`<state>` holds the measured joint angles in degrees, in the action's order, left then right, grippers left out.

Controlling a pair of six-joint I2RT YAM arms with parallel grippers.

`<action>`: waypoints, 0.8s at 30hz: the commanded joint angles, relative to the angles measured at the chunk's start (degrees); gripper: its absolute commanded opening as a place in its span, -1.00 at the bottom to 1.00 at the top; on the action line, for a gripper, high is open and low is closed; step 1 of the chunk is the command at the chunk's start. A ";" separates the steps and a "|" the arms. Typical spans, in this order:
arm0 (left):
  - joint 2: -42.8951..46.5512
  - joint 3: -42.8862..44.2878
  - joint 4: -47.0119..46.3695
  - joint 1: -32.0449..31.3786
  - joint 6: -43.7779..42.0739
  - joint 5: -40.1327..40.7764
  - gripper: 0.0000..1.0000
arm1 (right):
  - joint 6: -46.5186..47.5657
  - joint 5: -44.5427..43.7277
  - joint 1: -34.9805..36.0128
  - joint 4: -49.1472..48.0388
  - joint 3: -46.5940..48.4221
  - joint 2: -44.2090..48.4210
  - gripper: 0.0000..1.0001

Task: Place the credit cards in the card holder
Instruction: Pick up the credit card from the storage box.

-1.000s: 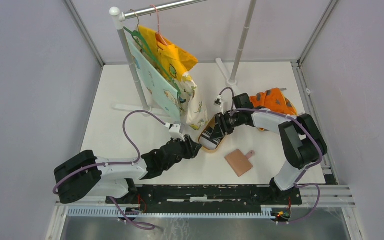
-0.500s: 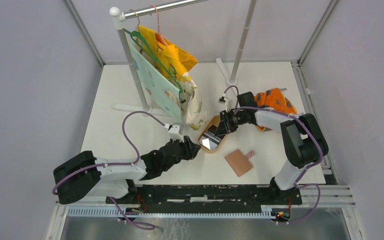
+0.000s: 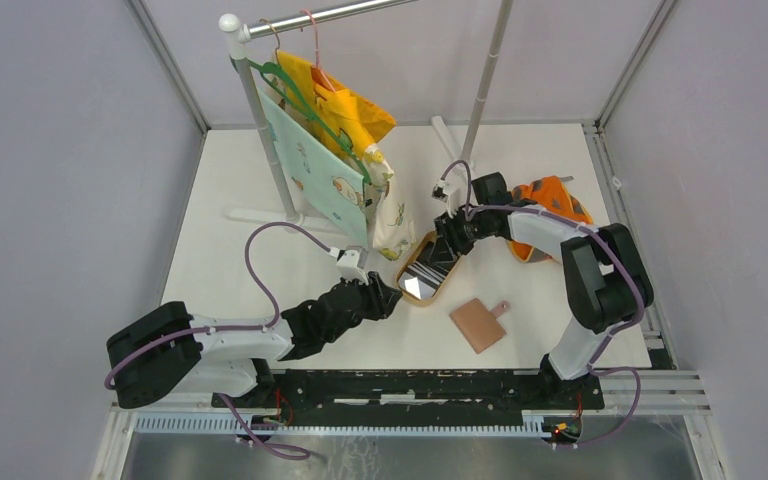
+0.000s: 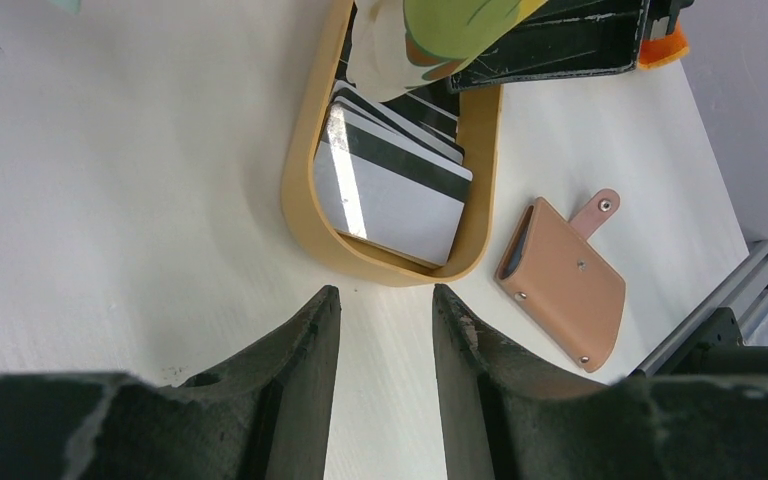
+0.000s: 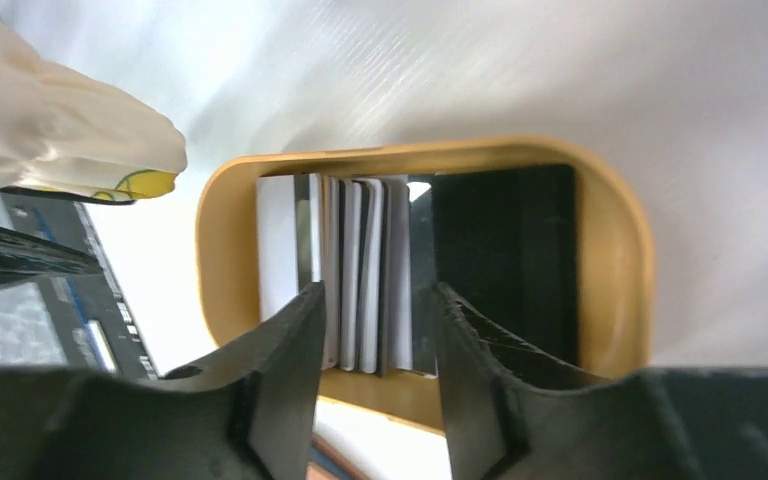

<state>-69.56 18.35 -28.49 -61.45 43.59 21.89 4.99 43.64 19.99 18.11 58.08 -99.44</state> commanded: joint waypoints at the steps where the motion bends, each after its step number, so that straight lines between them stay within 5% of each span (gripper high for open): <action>1: 0.14 -0.06 -3.94 0.28 -2.99 -0.09 -0.08 | 12.60 -2.68 0.73 0.65 2.24 2.86 0.11; 6: -0.62 -1.08 -6.50 0.32 -2.20 -0.71 -0.04 | 15.72 -0.28 1.95 -4.12 -1.94 6.22 0.69; 24: -7.65 0.98 -7.70 0.34 1.30 -1.77 0.00 | 10.23 7.44 5.07 4.25 2.60 -3.64 0.42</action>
<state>-76.62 17.43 -34.39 -61.45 43.70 19.38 16.47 47.46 24.49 20.56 58.54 -102.35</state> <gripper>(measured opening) 0.500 0.722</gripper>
